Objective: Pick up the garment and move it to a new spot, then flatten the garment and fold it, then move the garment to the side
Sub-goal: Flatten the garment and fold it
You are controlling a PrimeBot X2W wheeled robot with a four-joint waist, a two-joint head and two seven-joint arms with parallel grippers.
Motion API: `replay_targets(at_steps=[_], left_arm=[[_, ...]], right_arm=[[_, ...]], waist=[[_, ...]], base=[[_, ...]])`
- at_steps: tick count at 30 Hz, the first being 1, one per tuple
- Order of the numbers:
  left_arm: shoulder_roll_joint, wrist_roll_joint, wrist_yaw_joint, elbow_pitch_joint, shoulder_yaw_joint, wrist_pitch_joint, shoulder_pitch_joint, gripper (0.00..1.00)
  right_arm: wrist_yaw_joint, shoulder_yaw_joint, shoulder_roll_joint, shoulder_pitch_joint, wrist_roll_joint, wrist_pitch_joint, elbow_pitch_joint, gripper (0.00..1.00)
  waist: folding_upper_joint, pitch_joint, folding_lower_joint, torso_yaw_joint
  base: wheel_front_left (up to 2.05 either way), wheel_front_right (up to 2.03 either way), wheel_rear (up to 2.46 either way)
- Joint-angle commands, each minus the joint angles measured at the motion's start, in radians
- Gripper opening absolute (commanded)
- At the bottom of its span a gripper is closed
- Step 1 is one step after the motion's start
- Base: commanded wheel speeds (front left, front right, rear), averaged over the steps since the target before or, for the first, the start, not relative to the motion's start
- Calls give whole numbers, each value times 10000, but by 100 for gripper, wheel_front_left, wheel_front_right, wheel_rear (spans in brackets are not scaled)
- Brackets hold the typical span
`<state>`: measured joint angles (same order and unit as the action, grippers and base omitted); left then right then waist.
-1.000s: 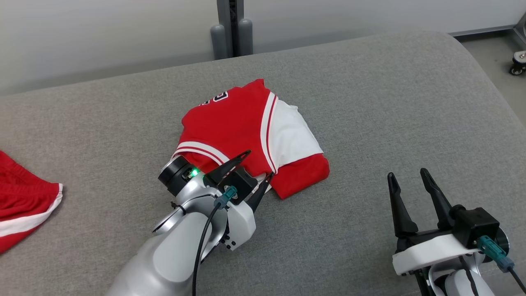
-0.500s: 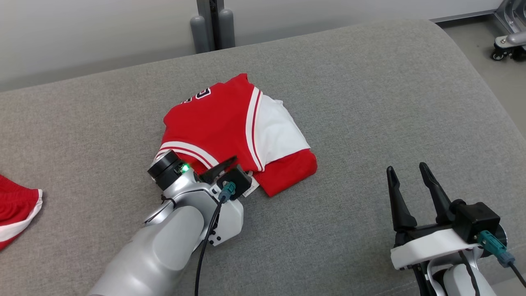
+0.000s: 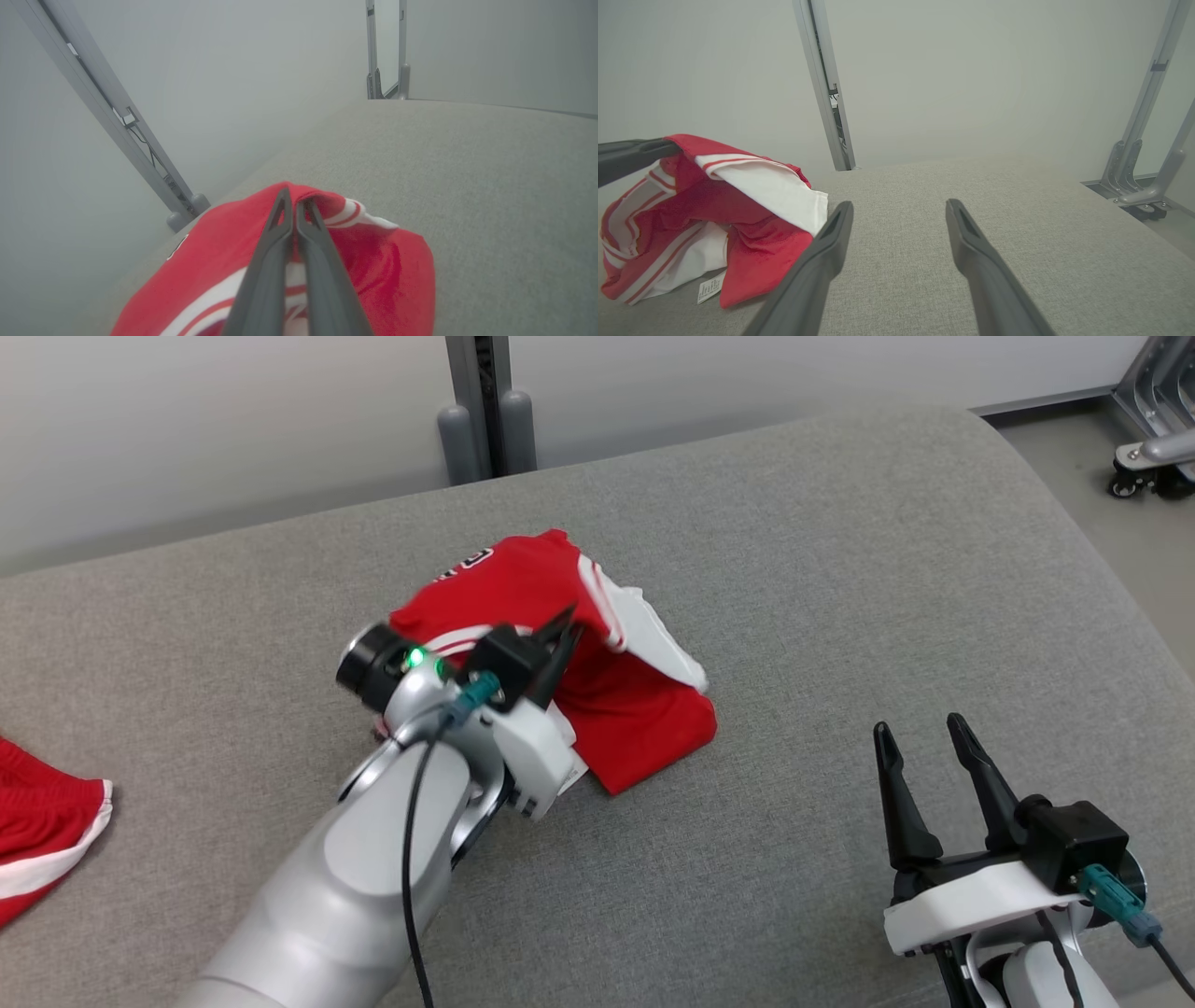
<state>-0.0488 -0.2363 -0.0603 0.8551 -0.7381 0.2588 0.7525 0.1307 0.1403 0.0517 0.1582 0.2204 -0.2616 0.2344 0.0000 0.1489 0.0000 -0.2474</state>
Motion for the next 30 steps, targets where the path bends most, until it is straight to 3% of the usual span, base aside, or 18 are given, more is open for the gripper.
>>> replay_targets(at_steps=[1,5,12,22,26,30], left_arm=[[-31,-607,-122,-715,230,68,342,0],[-36,-1279,-154,-2061,392,66,764,0],[-25,-2522,77,-3199,140,72,1906,0],[-46,-5130,1036,-5085,-784,60,3906,0],[-39,-5310,1273,-5613,-929,60,4084,0],[-49,-4701,1225,-5477,-903,59,3399,0]], right_arm=[[3,16,31,-82,-38,-54,17,100],[3,143,27,-187,-59,-54,103,100],[3,335,24,-194,-54,-54,204,100],[3,478,53,-83,-115,-54,315,100],[3,456,44,-1,-80,-54,281,100],[3,130,37,59,-48,-54,146,100]], waist=[[0,-151,0,42],[0,-376,0,-3],[0,-611,0,-220],[0,-638,0,-595],[0,-352,0,-444],[0,12,0,-28]], base=[[0,0,0],[0,0,0],[0,0,0],[0,0,0],[0,0,0],[0,0,0]])
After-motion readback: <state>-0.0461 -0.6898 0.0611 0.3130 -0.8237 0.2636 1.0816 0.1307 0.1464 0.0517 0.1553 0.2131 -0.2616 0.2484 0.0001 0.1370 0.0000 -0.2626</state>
